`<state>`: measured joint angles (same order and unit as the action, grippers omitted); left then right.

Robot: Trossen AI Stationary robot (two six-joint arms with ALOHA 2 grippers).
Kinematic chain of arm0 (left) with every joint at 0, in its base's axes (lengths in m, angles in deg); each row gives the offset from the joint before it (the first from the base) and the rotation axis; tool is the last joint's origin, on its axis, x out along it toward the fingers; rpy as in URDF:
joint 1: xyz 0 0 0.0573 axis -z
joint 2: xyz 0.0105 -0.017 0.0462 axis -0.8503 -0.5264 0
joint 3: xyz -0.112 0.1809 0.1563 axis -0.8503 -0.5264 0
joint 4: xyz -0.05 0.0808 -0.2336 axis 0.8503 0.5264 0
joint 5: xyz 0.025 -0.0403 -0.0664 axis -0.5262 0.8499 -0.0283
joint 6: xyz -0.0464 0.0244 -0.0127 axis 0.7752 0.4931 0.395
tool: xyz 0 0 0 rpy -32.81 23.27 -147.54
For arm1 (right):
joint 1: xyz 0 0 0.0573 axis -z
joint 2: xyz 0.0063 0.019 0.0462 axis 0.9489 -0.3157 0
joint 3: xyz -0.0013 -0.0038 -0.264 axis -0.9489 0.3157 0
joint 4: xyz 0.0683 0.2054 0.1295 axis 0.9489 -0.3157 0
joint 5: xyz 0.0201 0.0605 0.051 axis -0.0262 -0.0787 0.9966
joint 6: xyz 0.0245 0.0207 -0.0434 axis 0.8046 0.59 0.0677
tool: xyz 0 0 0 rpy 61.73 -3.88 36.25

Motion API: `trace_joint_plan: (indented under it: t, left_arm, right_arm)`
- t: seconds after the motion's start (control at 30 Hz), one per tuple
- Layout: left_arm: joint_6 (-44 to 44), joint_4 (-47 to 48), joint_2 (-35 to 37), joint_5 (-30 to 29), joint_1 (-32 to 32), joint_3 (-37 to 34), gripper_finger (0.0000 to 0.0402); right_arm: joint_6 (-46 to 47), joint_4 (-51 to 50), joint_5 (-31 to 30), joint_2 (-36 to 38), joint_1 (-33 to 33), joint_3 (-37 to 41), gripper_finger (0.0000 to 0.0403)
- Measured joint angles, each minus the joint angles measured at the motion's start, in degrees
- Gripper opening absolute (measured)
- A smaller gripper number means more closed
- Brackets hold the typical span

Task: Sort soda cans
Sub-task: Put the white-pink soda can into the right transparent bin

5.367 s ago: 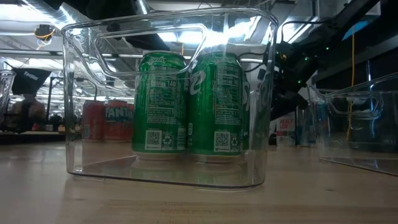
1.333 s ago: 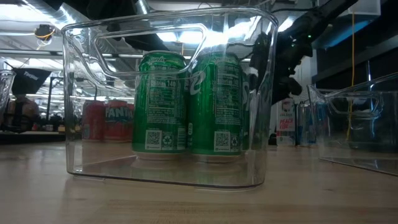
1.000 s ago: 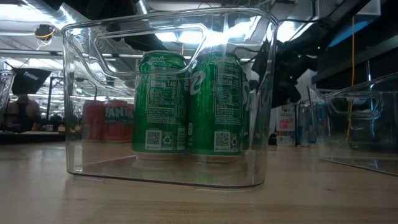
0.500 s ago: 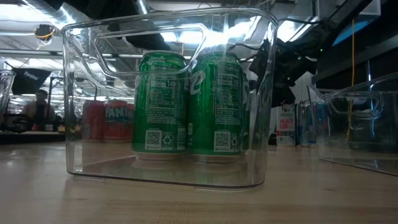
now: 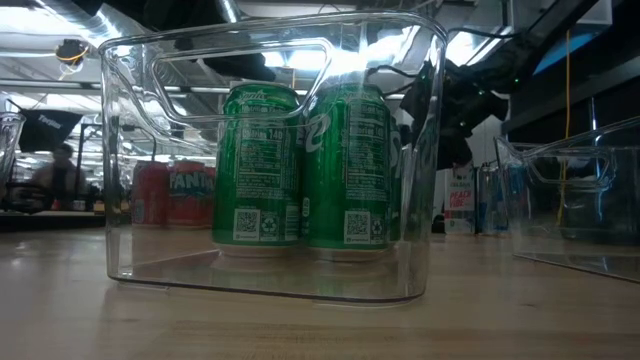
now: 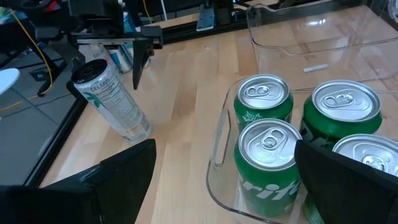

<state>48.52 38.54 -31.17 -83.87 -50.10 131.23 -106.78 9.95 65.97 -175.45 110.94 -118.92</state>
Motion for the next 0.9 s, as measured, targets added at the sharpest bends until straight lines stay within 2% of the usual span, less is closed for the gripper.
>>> trace_joint_plan:
  t: [0.27, 0.4, 0.6, 0.73, 0.9]
  left_arm:
    - [-0.7, -0.7, -0.5, 0.0, -0.1, 0.0, 0.0371]
    - [-0.7, -0.7, -2.0, 0.0, -0.7, 0.0, 0.0371]
    - [-0.7, -1.1, -4.1, 0.0, -1.1, 0.0, 0.0371]
    - [-0.6, -1.9, -4.3, 0.0, -1.1, 0.0, 0.0371]
    - [-0.6, -1.8, -4.3, 0.0, -1.1, 0.0, 0.0371]
  right_arm:
    - [3.1, 7.7, 0.4, -2.1, -2.7, 0.0, 0.0368]
    - [4.1, 7.3, 0.2, -2.1, -3.2, 0.0, 0.0368]
    - [4.0, 7.3, -5.3, -2.1, -5.4, 0.0, 0.0367]
    - [3.0, 7.1, -3.9, -2.1, -5.5, 0.0, 0.0367]
    - [2.9, 9.2, -6.8, -2.9, -6.5, -0.1, 0.0367]
